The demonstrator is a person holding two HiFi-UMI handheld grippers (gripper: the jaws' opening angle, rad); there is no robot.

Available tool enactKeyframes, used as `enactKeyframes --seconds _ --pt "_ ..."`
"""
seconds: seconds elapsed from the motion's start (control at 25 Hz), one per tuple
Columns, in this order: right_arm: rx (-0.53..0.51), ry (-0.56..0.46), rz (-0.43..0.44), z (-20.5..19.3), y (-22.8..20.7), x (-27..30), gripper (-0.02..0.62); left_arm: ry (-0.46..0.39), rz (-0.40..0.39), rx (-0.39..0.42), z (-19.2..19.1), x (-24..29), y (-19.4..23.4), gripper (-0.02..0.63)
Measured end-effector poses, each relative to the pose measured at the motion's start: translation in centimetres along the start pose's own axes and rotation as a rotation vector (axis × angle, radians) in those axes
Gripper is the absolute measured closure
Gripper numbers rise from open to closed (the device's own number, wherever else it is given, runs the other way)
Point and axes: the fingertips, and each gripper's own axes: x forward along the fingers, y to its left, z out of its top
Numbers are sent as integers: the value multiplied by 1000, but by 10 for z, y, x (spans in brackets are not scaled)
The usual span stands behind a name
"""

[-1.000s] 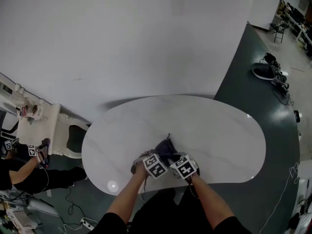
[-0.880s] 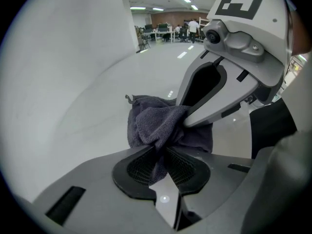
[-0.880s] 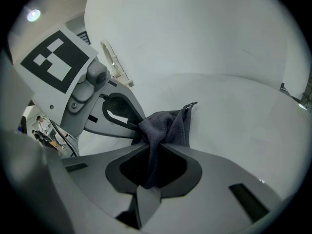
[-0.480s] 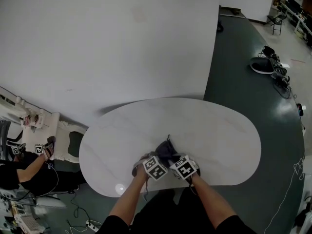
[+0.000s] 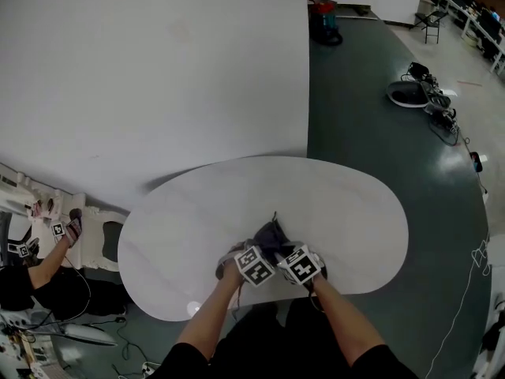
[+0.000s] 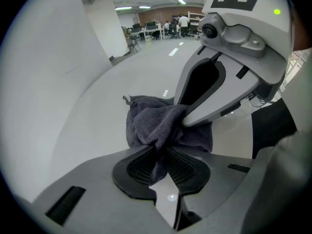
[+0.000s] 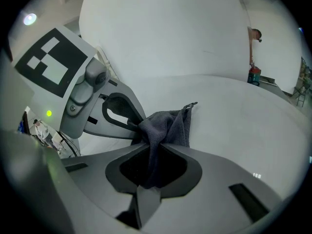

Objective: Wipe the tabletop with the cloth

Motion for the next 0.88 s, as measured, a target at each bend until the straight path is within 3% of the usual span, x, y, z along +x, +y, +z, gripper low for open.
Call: enactKeyframes --seconds 0.88 --pt "139 -32 -156 -56 -88 -85 554 -43 -89 240 126 26 -48 541"
